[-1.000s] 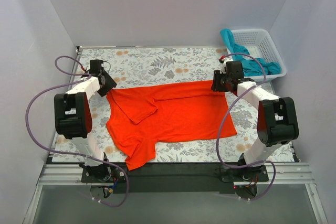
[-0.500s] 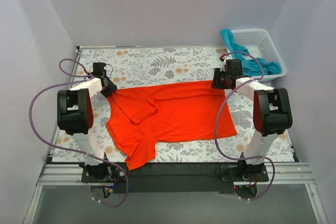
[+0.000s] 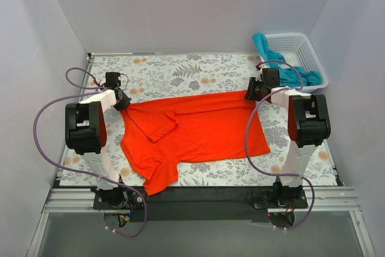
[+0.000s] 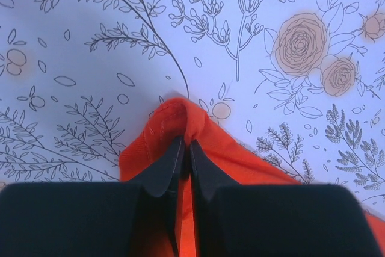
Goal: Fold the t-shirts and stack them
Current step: Fold the tshirt
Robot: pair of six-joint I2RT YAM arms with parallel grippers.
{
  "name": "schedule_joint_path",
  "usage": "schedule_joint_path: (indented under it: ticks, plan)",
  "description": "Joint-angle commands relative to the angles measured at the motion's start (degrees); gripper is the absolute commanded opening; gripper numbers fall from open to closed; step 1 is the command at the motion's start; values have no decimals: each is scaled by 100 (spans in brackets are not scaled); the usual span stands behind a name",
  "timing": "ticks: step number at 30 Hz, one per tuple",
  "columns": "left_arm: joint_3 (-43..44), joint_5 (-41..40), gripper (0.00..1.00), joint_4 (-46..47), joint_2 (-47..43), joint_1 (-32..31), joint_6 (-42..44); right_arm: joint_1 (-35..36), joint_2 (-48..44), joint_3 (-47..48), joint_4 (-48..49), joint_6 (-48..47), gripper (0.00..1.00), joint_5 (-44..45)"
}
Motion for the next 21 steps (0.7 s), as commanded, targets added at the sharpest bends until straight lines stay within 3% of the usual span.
schedule_joint_path:
  ticks: [1,9,13,17,21]
  plan:
    - [336,-137,6,108,190,104,118,-143,173,273,65,90,40,-15]
    - [1408,101,10,55,1077,95,100,-205,823,1099,-93,283,41,-270]
    - [1918,268,19,11,1413,95,118,-231,1087,1625,-93,258,41,-560]
    - [2121,286,45,2,1238,95,171,-231,913,1847,-102,222,42,-788]
    - [1963,382,66,-33,353,78,92,-222,447,1838,-347,248,45,-982]
